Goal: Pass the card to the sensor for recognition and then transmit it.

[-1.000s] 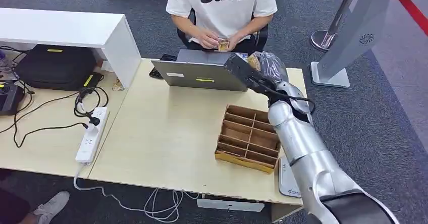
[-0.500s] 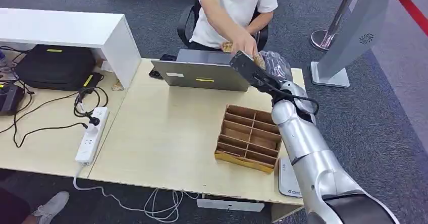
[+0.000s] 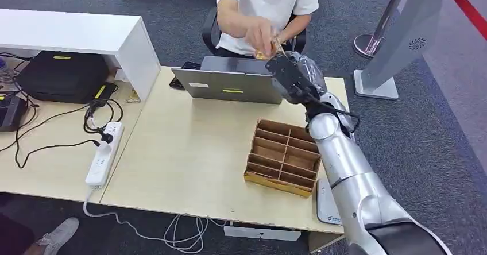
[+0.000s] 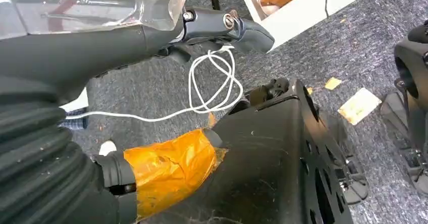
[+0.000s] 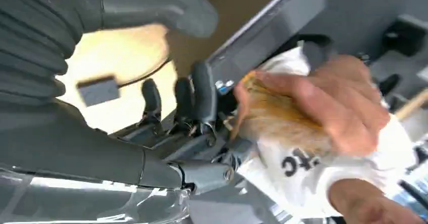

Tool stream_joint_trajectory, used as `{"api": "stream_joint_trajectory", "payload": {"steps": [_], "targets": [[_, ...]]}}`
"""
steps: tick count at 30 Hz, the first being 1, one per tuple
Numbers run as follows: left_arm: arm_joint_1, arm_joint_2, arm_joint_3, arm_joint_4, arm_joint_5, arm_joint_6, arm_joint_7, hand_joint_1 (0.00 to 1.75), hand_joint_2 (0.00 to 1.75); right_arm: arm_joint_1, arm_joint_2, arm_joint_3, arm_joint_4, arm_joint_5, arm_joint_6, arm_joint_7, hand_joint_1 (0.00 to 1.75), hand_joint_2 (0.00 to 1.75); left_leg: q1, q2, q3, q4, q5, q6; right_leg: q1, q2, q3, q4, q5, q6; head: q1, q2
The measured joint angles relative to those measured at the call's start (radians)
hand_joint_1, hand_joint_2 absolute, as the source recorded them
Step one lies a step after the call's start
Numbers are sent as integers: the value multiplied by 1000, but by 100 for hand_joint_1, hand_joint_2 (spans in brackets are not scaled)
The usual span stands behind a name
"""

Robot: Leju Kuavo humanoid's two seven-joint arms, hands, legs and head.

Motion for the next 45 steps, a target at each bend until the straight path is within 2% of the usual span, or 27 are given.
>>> {"api": "stream_joint_trajectory", "payload": {"steps": [4,11,15,23,25,30,36,40,45], "targets": [[0,0,0,0,3,12,16,0,175,71,6,39,-111,-89,16,-43,0,175,0,0,0,0,0,0,0,0,0,0,0,0,0,0],[6,1,1,0,13,33,47,0,175,255,13,84,-377,-204,126,-116,0,175,0,0,0,0,0,0,0,-1,0,0,0,0,0,0],[13,2,12,0,33,43,63,0,175,389,11,112,-544,-261,187,-198,0,175,0,-1,0,0,-1,0,0,-1,0,0,-1,1,0,0],[26,3,41,0,56,61,89,0,175,615,-44,192,-756,-354,192,-303,0,175,0,0,0,0,-1,0,0,0,0,-1,-1,1,0,0],[29,3,48,0,60,66,93,0,175,660,-61,209,-788,-353,177,-317,0,175,0,0,0,0,-1,0,0,0,0,-1,-1,1,0,0],[38,4,68,0,66,76,100,0,175,740,-99,256,-836,-236,85,-321,0,175,0,0,0,0,-1,0,0,0,0,-1,-1,1,0,0],[41,4,85,0,63,77,100,0,175,783,-131,314,-846,-104,12,-301,0,175,0,0,0,-1,-1,0,0,0,0,-1,-1,1,0,0],[41,4,86,0,50,74,96,0,175,785,-147,370,-815,109,-96,-258,0,175,0,0,0,-1,-1,0,0,0,0,-1,-1,1,0,0],[40,4,86,0,40,66,90,0,175,785,-156,430,-758,252,-185,-219,0,175,0,0,0,-1,-1,0,0,0,0,-1,-1,1,0,0]]}}
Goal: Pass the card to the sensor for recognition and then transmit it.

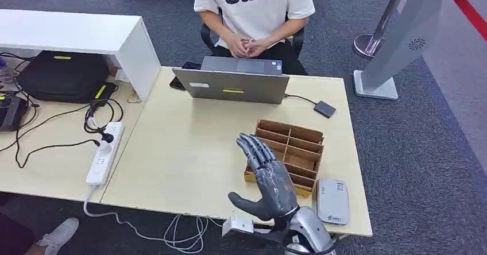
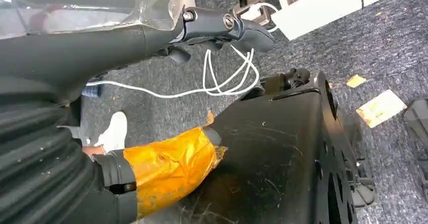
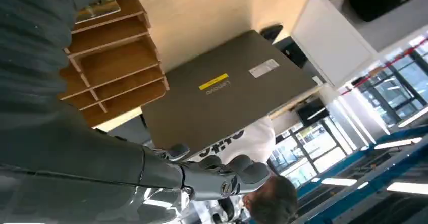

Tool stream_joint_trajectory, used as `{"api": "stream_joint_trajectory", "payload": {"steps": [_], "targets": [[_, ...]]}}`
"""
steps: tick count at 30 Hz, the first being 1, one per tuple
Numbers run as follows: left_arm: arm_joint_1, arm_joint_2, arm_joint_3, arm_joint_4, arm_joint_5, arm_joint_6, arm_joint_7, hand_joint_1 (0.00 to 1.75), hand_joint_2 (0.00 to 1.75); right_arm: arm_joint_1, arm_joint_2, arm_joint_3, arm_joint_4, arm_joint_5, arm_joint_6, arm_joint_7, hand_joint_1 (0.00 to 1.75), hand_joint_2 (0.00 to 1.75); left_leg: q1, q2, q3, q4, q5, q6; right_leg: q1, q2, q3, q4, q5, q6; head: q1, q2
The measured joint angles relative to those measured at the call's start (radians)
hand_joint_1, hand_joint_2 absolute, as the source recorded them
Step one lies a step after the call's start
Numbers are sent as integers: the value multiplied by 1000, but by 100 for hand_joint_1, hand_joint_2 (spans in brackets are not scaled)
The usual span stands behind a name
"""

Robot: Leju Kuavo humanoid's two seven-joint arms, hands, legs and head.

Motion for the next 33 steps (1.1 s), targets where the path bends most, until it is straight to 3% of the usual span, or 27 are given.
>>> {"api": "stream_joint_trajectory", "payload": {"steps": [11,15,22,33], "targets": [[-2,-1,-8,0,-33,-12,-20,0,175,-10,-15,77,75,222,-97,97,0,175,0,0,0,0,0,0,0,0,0,0,0,0,0,0],[-4,-1,-20,0,-37,-16,-29,0,175,-22,-15,95,109,314,-125,162,0,175,0,0,0,0,0,0,0,0,0,0,0,0,0,0],[-5,-1,-35,0,-39,-19,-35,0,175,-57,-14,100,187,348,-87,226,0,175,0,0,0,0,0,0,0,0,0,0,0,0,0,0],[-10,0,-80,0,-41,-24,-57,0,175,-95,4,100,288,372,-64,266,0,175,0,0,0,0,0,0,0,0,0,0,0,0,0,0]]}}
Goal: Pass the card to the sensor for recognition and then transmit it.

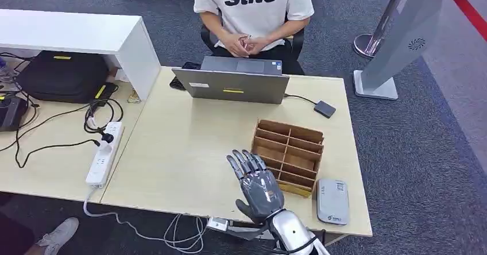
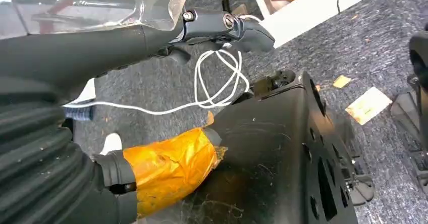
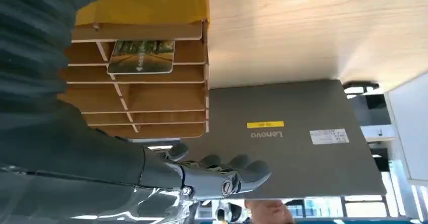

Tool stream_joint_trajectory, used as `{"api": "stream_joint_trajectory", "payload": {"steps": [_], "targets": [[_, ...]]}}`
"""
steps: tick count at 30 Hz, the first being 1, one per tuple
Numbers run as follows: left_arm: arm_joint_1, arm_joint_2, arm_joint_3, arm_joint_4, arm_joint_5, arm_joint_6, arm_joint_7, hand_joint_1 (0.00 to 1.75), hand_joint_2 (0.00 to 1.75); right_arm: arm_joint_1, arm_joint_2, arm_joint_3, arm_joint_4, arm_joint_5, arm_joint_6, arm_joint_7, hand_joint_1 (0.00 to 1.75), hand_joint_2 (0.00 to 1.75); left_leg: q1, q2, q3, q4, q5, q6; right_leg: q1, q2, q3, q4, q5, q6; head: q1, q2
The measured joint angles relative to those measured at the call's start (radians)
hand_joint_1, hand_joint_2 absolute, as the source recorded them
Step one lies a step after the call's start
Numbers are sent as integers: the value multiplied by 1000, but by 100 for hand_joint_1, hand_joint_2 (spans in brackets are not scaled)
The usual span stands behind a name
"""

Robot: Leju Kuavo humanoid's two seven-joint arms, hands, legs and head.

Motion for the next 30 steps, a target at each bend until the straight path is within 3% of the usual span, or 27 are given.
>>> {"api": "stream_joint_trajectory", "payload": {"steps": [8,24,30], "targets": [[-11,4,-72,0,0,-15,-28,0,175,-17,13,0,41,15,-1,20,0,175,0,0,0,0,0,0,0,0,0,0,0,0,0,0],[-23,8,-140,0,0,-27,-45,0,175,-27,24,-8,76,45,-10,61,0,175,0,0,0,0,0,0,0,0,0,0,0,0,0,0],[-29,13,-212,5,0,-52,-90,0,175,-31,33,-25,97,42,-31,63,0,175,0,0,-1,0,0,0,0,0,0,0,0,0,0,0]]}}
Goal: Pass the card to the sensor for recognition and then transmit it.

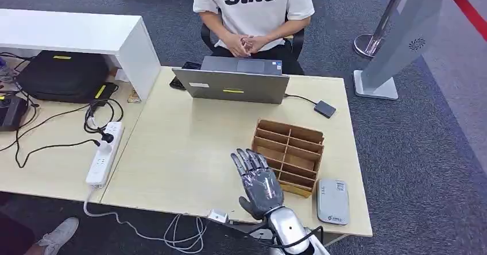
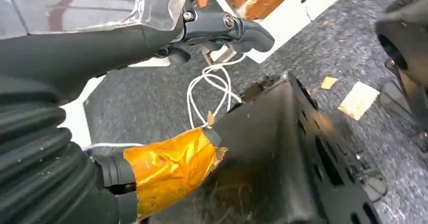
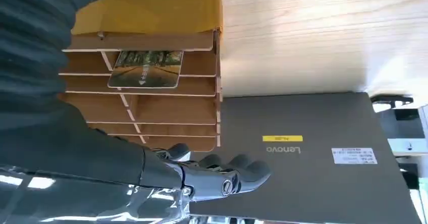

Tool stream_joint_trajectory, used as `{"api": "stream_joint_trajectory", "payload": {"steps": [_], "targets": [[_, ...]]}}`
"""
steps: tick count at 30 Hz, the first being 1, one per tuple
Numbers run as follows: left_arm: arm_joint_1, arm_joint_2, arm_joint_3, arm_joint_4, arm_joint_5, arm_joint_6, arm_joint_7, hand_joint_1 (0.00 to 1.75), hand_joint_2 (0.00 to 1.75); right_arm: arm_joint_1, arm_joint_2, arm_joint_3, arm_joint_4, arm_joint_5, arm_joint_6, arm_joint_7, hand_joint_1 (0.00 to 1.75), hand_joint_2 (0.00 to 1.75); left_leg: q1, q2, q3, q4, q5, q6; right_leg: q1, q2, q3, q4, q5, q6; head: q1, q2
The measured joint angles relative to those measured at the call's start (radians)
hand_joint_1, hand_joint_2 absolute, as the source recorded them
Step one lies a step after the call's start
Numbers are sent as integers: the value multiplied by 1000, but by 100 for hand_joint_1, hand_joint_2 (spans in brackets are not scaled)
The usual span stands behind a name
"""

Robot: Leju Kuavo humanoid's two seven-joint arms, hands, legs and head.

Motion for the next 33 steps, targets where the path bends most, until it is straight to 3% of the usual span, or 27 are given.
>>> {"api": "stream_joint_trajectory", "payload": {"steps": [11,33], "targets": [[-2,11,-118,3,0,-17,-35,0,175,-5,3,-83,20,-42,-32,-37,0,175,0,0,0,0,0,0,0,0,0,0,0,0,0,0],[-5,18,-214,3,0,-41,-84,0,175,0,8,-144,20,-4,-38,-45,0,175,0,-2,-1,0,0,0,0,-1,0,0,0,0,0,0]]}}
